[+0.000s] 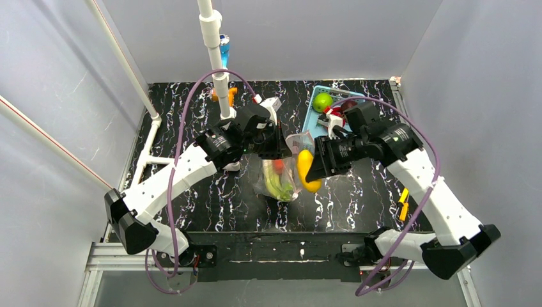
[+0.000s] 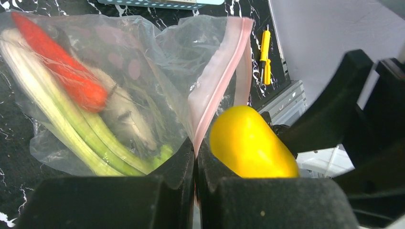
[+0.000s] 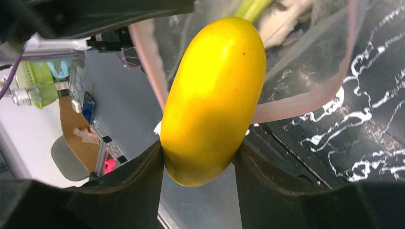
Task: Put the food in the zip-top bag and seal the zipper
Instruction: Place the fake fruit in the zipper food storage bag.
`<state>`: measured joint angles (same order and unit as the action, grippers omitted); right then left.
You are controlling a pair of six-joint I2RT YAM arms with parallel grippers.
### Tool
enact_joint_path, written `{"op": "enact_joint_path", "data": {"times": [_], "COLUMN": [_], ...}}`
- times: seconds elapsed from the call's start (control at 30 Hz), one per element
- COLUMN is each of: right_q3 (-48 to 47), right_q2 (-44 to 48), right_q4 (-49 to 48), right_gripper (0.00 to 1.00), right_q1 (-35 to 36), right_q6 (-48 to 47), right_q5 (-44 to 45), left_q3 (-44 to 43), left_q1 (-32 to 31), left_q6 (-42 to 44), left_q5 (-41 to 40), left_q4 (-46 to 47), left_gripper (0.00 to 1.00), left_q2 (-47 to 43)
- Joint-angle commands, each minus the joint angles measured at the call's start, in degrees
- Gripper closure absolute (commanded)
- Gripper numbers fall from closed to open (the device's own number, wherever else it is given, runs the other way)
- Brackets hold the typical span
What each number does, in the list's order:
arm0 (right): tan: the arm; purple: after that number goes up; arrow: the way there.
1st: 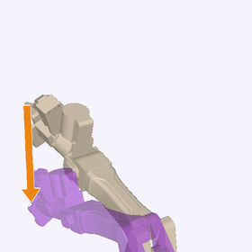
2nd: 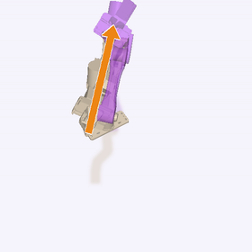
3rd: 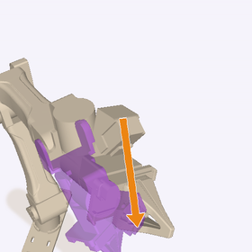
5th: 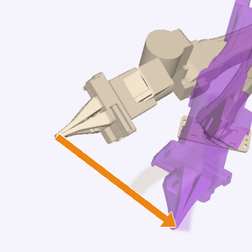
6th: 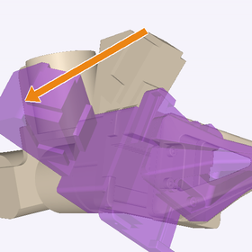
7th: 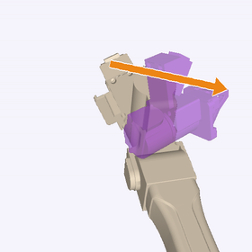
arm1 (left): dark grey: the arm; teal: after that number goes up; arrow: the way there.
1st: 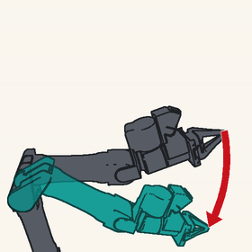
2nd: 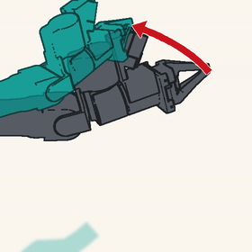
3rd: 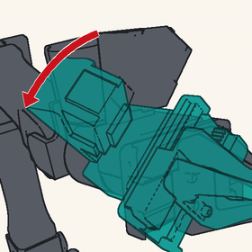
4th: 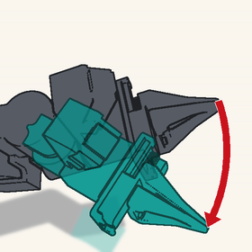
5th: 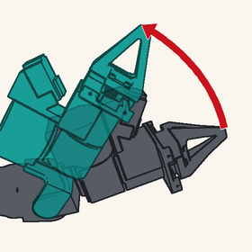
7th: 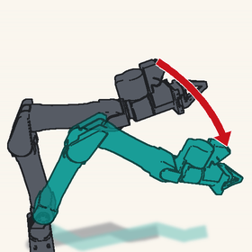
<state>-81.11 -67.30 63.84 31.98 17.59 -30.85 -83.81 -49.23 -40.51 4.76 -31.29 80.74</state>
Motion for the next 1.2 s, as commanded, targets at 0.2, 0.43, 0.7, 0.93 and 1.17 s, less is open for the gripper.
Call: {"op": "enact_joint_path", "data": {"times": [0.2, 0.43, 0.7, 0.93, 1.17], "right_q3": [-5.4, -9.2, -8.5, -8.0, -7.8], "right_q2": [-4.1, -7.9, -8.9, -7.9, -5.8], "right_q4": [-0.6, -5.7, -8.4, -9.3, -9.5], "right_gripper": [0.9, 0.76, 0.51, 0.29, 0.13], "right_q1": [1.3, 3.1, 5.5, 6.9, 7.1], "right_q6": [8.4, 7.6, 6.1, 5.7, 4.6], "right_q5": [9.1, 14.8, 19.4, 21.6, 22.7], "left_q3": [-1.9, -1.8, -1.7, -1.3, -1.7], "left_q1": [0.4, 0.4, 0.4, 0.3, 0.3], "left_q6": [-1.1, -2.5, -2.3, -2.2, -1.6], "left_q5": [2.8, 3.7, 3.0, 1.7, 1.2], "left_q4": [1.5, 1.8, 1.3, 1.2, 1.0], "left_gripper": [1.0, 1.0, 1.0, 1.0, 1.0], "left_q2": [-0.1, -0.8, -2.1, -3.0, -3.0]}}
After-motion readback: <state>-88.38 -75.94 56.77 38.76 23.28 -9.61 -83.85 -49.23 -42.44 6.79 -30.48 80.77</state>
